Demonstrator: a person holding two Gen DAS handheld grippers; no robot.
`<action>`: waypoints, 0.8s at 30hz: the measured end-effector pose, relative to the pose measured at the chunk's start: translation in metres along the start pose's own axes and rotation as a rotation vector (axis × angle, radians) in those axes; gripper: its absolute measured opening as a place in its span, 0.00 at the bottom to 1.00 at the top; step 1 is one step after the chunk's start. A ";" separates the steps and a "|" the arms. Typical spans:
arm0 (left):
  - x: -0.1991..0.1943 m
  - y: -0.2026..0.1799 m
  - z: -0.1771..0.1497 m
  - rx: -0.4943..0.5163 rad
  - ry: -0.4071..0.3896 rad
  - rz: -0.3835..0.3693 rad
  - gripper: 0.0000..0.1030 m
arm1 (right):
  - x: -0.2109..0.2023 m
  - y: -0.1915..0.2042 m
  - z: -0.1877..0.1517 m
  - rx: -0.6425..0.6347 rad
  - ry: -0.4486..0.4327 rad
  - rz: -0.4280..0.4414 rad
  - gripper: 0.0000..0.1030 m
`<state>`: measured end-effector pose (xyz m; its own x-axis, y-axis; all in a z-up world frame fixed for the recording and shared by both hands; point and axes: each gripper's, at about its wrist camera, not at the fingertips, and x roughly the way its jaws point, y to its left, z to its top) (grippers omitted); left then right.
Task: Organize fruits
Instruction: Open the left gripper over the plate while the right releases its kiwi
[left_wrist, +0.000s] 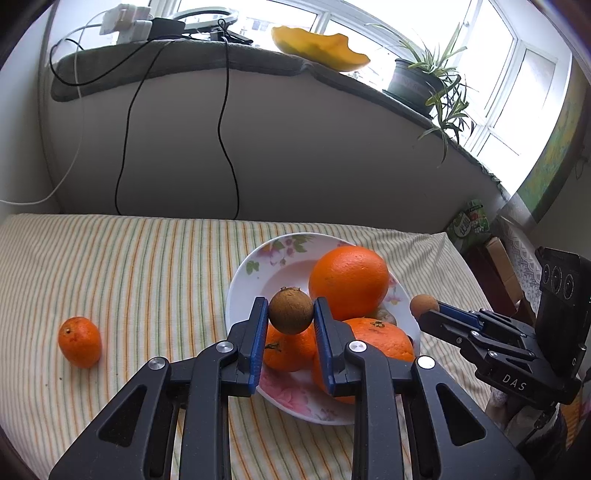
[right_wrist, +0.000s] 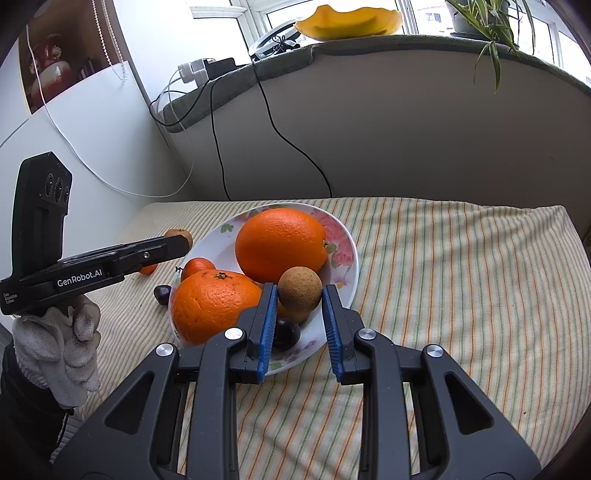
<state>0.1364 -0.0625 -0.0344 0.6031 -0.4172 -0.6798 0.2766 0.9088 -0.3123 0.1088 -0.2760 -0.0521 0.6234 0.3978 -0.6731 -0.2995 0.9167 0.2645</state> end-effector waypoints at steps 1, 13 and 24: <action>0.000 0.000 0.000 0.000 0.000 0.000 0.23 | 0.000 0.000 0.000 0.000 0.000 0.000 0.25; -0.001 -0.003 0.001 0.008 -0.004 0.001 0.23 | 0.001 0.004 0.000 -0.013 0.005 0.002 0.26; -0.003 -0.004 0.000 0.009 -0.011 0.006 0.40 | -0.003 0.005 0.000 -0.008 -0.003 -0.002 0.47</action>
<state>0.1338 -0.0648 -0.0309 0.6130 -0.4120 -0.6742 0.2800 0.9112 -0.3022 0.1055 -0.2724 -0.0491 0.6264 0.3961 -0.6714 -0.3041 0.9172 0.2574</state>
